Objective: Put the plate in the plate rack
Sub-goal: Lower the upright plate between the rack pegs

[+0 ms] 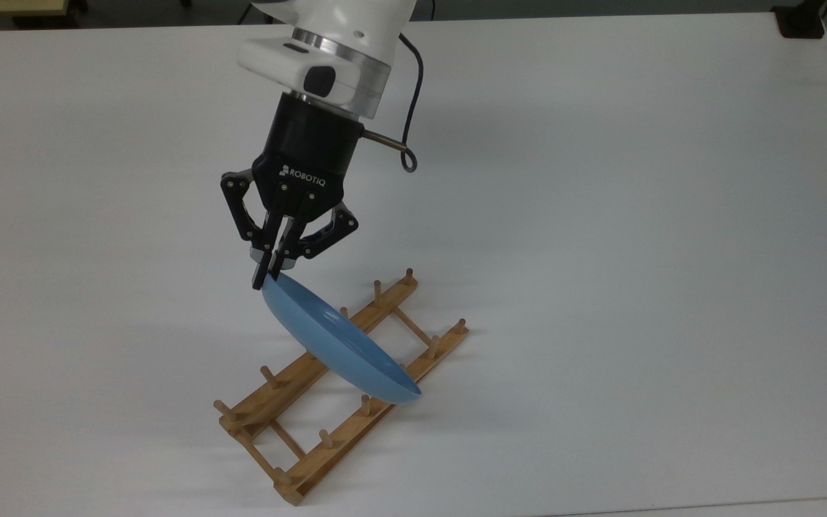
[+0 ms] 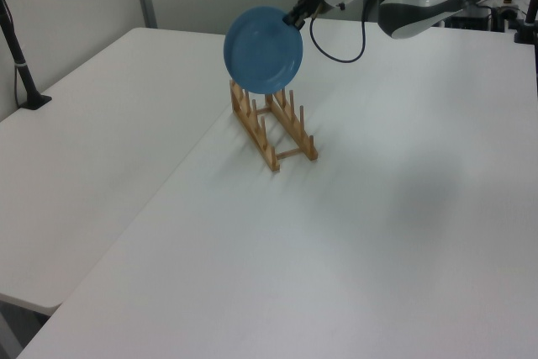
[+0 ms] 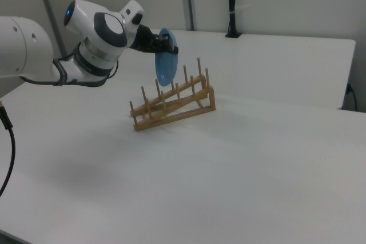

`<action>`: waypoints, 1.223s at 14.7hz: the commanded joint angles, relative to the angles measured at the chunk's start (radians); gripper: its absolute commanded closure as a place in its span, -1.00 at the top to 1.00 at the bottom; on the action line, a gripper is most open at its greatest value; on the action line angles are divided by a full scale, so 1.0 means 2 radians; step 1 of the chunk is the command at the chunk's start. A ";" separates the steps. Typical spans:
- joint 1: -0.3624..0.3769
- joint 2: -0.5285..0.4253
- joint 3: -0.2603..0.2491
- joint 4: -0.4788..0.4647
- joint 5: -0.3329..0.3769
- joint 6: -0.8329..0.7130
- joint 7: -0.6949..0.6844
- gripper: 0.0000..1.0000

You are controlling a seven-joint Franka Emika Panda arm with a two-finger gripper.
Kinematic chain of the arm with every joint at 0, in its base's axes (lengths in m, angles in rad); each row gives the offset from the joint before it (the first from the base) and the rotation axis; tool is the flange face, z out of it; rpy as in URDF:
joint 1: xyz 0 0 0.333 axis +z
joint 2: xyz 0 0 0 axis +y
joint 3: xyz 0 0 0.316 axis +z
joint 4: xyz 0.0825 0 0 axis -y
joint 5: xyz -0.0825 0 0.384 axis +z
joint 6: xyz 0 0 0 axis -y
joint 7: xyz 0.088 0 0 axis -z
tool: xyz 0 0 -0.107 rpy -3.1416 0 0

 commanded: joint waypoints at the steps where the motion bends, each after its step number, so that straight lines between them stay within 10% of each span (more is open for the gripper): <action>1: 0.003 -0.012 -0.007 -0.017 -0.018 0.010 0.012 -1.00; 11: 0.010 -0.014 -0.006 -0.016 -0.128 -0.032 0.139 -1.00; 18: 0.036 -0.007 -0.006 -0.017 -0.132 -0.043 0.143 -1.00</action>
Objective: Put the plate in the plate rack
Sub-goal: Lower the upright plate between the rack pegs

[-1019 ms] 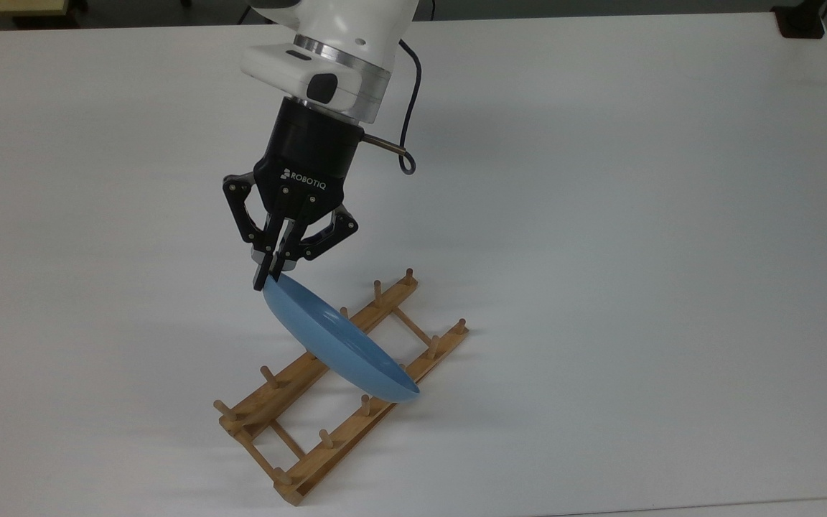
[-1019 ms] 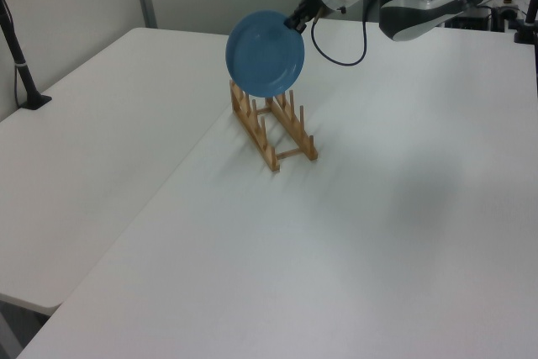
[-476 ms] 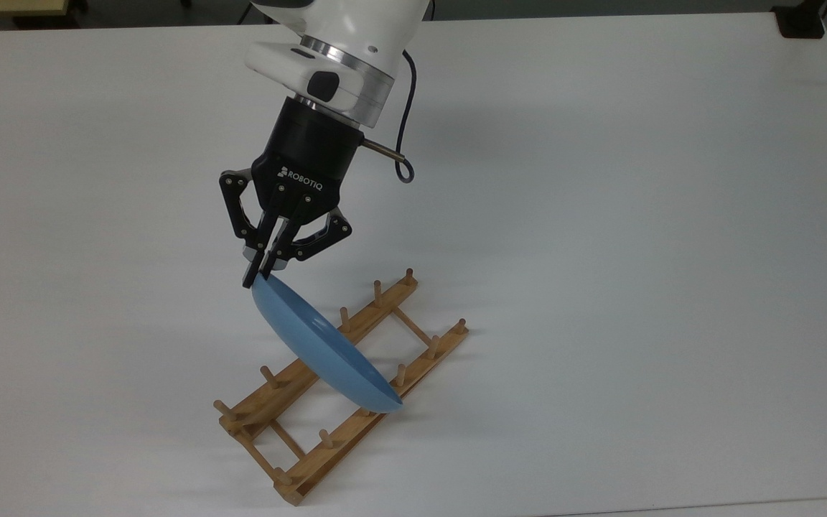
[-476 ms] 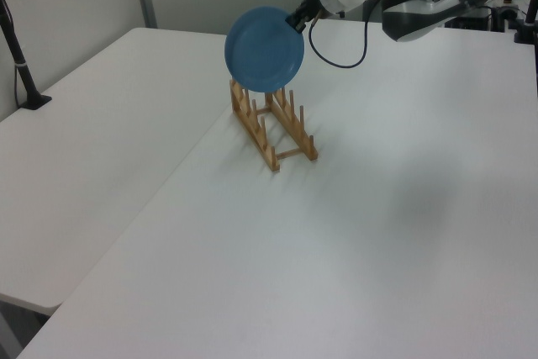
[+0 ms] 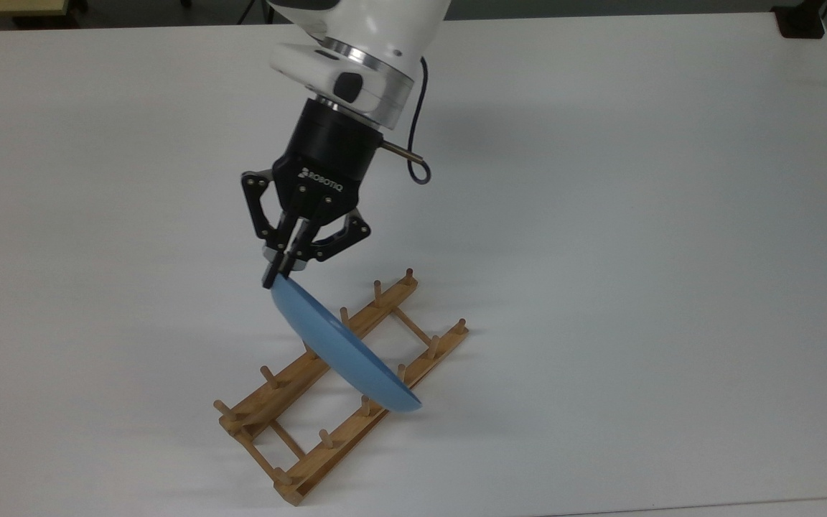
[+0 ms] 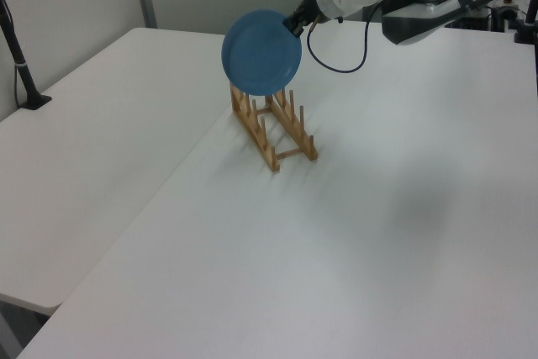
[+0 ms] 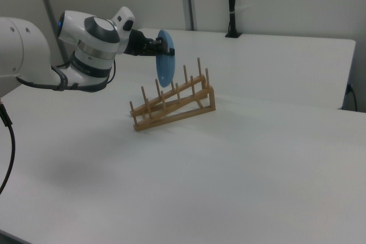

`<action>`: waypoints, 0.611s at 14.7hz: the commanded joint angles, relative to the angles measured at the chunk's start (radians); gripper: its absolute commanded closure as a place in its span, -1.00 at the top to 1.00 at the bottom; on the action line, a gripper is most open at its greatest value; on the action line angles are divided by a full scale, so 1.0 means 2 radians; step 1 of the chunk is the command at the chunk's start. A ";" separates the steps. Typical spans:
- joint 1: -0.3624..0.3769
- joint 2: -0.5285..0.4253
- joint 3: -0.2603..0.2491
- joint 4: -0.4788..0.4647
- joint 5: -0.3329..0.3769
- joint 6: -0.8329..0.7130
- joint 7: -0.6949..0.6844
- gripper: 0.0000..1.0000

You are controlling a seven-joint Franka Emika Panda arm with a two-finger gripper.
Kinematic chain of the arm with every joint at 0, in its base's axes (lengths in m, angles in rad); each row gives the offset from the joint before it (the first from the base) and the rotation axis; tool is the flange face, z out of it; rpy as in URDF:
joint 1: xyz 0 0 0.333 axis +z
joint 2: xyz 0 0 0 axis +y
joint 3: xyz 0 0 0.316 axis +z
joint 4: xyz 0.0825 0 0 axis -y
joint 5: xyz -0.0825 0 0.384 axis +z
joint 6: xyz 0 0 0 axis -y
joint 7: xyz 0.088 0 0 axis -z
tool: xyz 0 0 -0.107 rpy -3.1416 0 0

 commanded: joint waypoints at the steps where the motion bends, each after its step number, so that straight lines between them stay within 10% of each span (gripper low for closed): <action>1: 0.019 -0.002 -0.006 -0.010 -0.016 -0.018 0.019 -1.00; 5: 0.019 0.012 -0.006 -0.009 -0.036 -0.018 0.022 -1.00; 9: 0.018 0.013 -0.006 -0.009 -0.038 -0.018 0.023 -0.42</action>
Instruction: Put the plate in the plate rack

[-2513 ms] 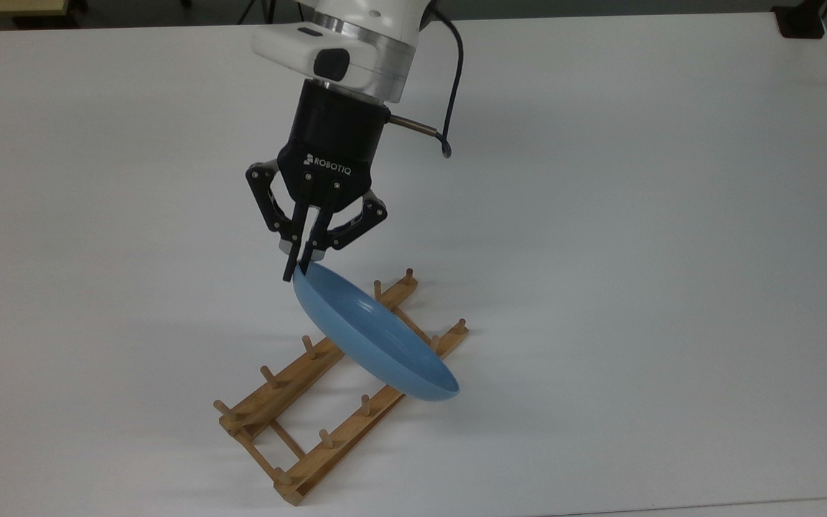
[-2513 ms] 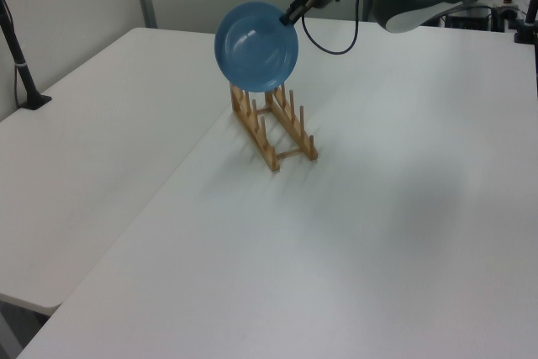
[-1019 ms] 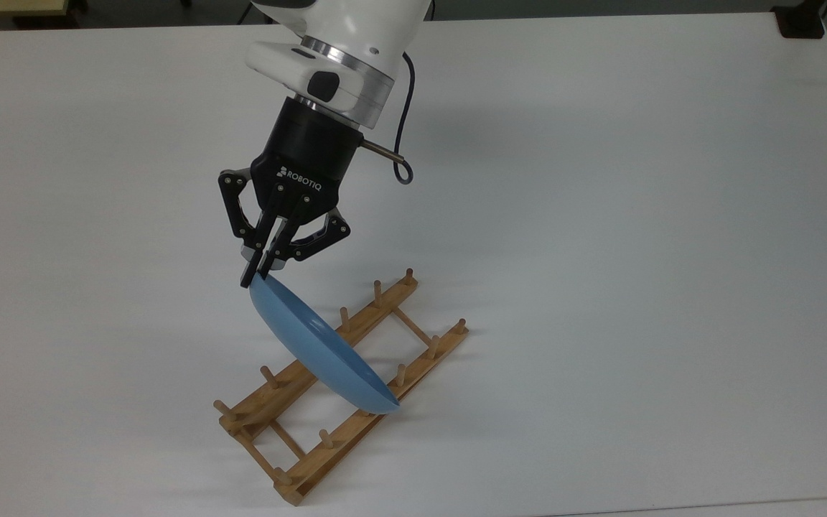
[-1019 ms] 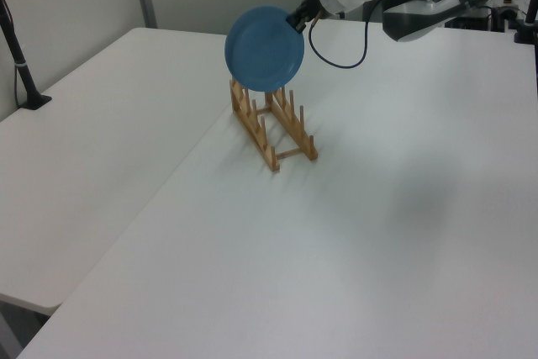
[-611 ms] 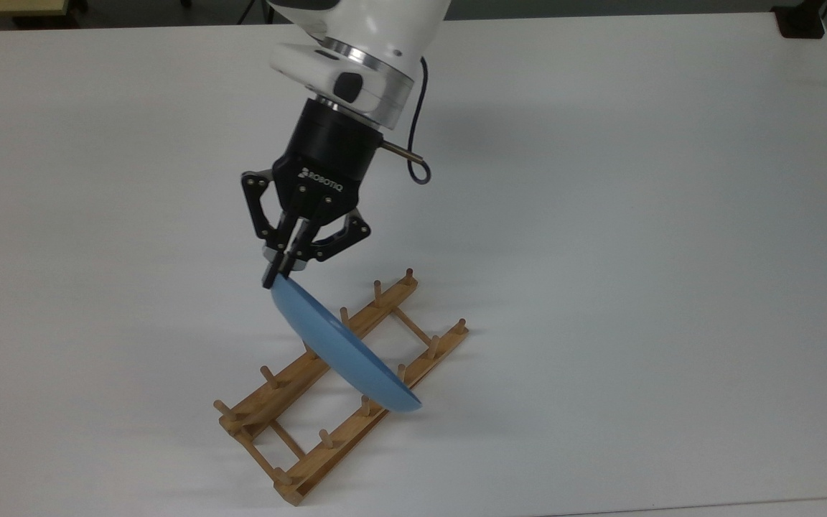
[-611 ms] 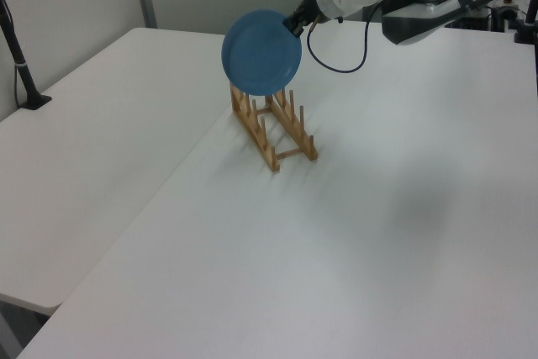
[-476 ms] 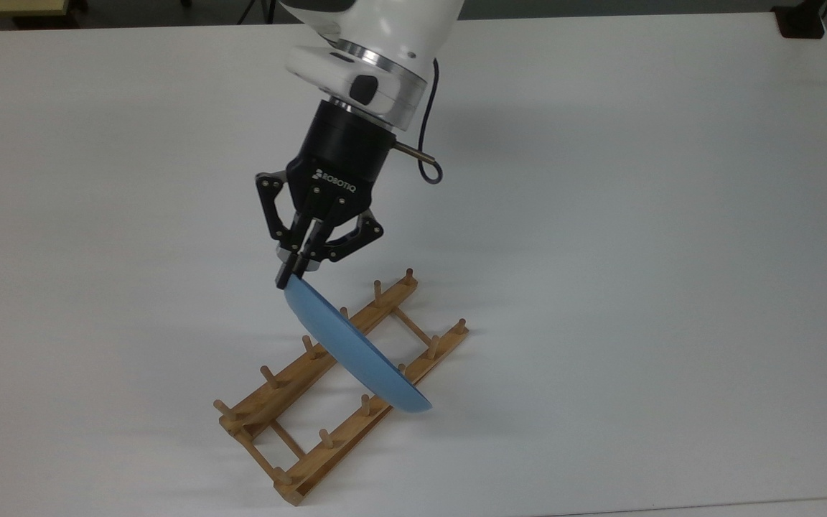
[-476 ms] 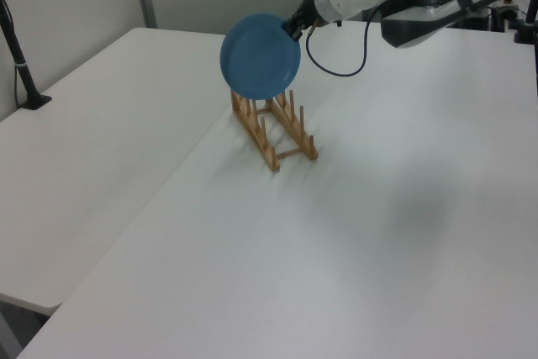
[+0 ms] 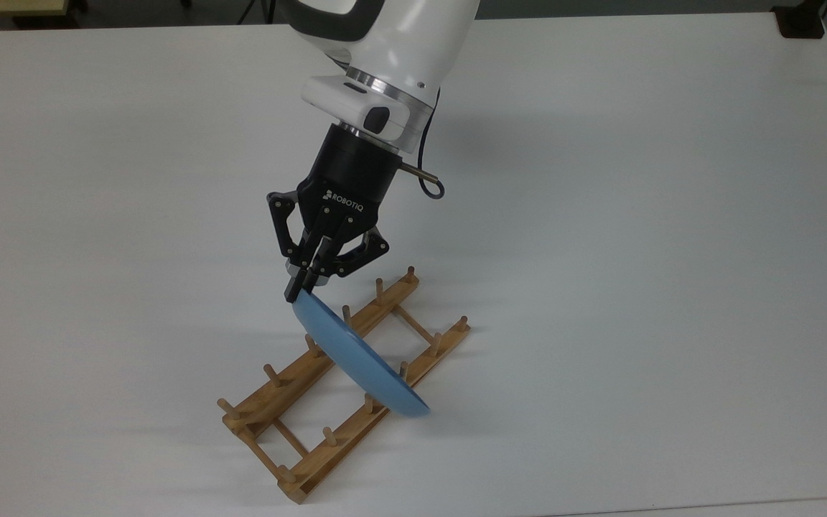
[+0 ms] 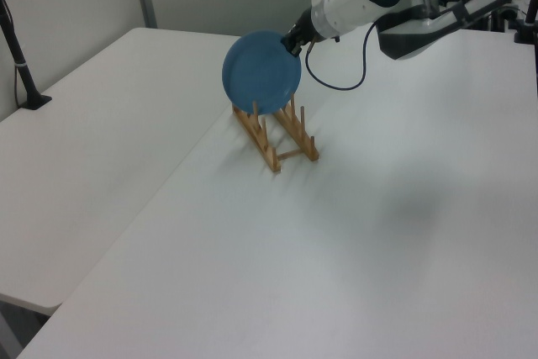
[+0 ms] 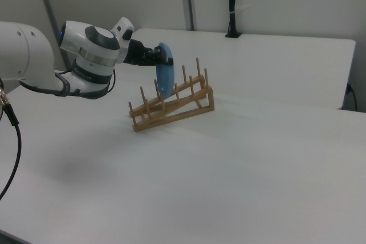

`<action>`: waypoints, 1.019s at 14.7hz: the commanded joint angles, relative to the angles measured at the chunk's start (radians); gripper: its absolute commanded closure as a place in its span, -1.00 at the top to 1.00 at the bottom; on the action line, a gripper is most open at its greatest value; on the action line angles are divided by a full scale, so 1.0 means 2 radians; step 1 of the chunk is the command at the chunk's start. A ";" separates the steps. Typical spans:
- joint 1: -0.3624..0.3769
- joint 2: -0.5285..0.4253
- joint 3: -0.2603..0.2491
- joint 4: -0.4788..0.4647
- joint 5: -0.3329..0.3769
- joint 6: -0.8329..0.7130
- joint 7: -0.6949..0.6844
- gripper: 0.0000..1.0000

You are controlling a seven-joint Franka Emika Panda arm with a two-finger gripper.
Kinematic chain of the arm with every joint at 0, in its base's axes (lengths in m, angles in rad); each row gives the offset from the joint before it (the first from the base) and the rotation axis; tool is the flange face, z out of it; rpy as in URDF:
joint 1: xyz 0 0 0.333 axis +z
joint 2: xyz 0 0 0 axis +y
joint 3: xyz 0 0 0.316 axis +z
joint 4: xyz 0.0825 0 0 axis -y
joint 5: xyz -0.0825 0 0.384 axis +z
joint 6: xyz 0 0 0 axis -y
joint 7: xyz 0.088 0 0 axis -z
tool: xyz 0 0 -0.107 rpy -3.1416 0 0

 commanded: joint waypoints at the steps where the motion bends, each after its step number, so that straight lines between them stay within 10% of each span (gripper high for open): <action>1: 0.007 -0.007 -0.006 -0.004 -0.012 -0.009 0.017 -0.04; 2: 0.007 -0.008 -0.006 -0.004 -0.009 -0.009 0.017 0.45; 5: 0.009 -0.012 -0.005 -0.001 -0.003 -0.013 0.019 1.00; 15: 0.044 -0.072 0.007 0.005 0.289 -0.151 -0.064 1.00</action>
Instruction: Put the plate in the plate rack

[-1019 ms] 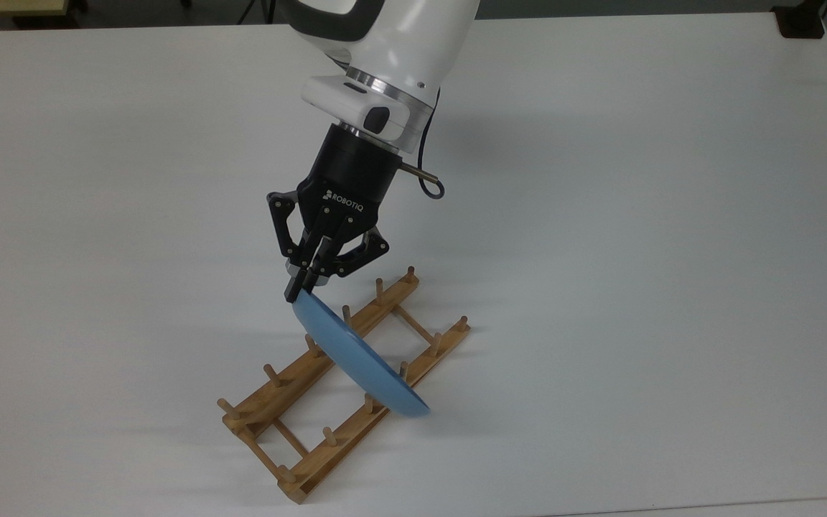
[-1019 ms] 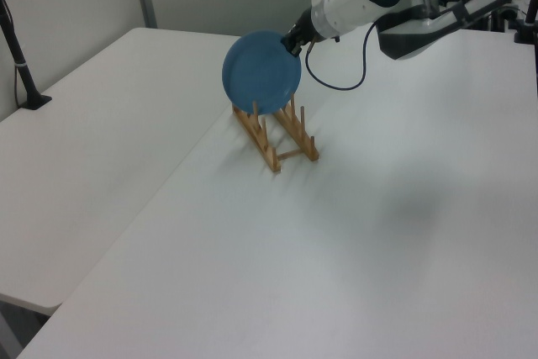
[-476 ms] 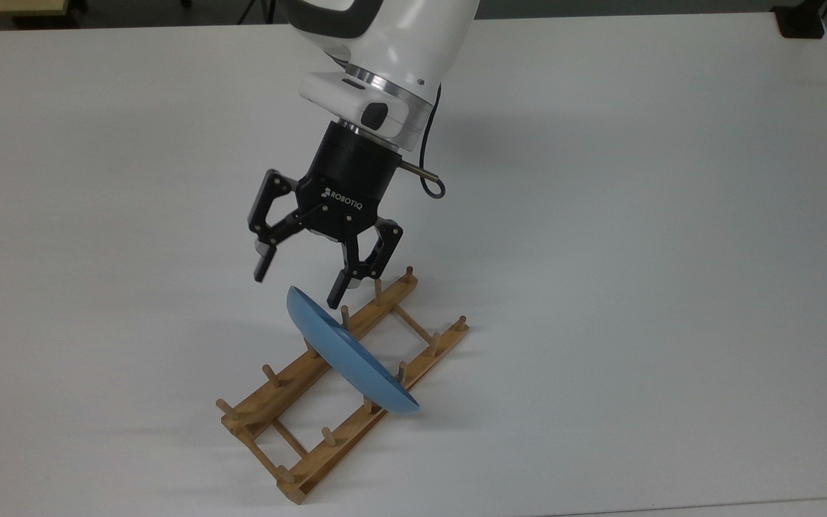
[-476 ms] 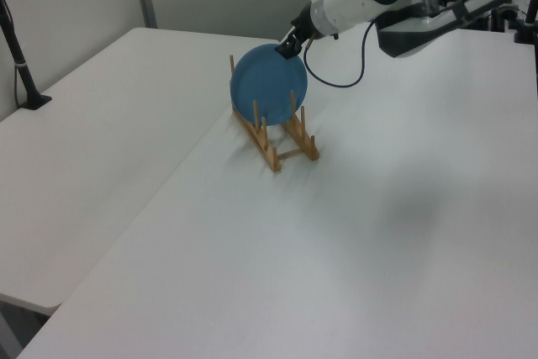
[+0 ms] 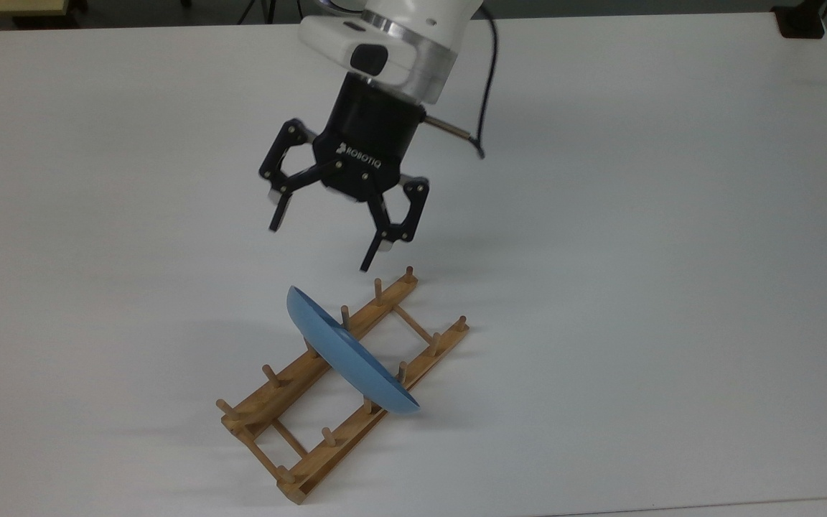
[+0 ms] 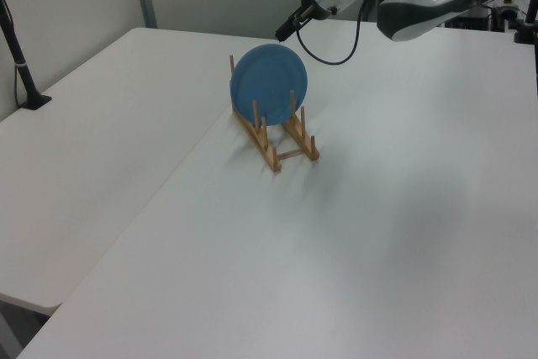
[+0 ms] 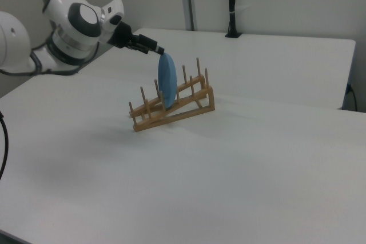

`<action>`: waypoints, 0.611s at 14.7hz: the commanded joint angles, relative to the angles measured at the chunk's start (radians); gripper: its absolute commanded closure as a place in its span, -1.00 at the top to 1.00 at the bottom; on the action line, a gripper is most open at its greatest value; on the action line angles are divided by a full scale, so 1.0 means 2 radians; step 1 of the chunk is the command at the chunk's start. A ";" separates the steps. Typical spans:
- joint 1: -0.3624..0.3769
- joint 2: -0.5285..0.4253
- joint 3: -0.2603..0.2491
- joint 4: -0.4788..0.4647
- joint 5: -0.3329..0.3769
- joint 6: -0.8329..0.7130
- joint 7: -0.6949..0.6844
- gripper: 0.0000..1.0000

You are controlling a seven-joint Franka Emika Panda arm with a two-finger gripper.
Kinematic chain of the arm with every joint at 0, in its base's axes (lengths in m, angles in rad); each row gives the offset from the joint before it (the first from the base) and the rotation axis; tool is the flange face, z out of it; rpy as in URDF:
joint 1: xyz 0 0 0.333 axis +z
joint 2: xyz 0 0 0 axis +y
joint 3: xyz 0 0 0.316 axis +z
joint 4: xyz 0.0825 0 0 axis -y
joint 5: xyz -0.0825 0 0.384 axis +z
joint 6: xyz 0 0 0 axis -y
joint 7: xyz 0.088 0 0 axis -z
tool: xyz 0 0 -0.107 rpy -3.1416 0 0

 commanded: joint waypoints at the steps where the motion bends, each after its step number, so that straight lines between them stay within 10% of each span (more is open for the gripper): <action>1: 0.018 -0.037 0.002 -0.011 0.135 -0.082 -0.106 1.00; 4: 0.017 -0.058 0.001 -0.010 0.270 -0.162 -0.228 1.00; 9: -0.013 -0.107 -0.003 -0.015 0.397 -0.309 -0.353 1.00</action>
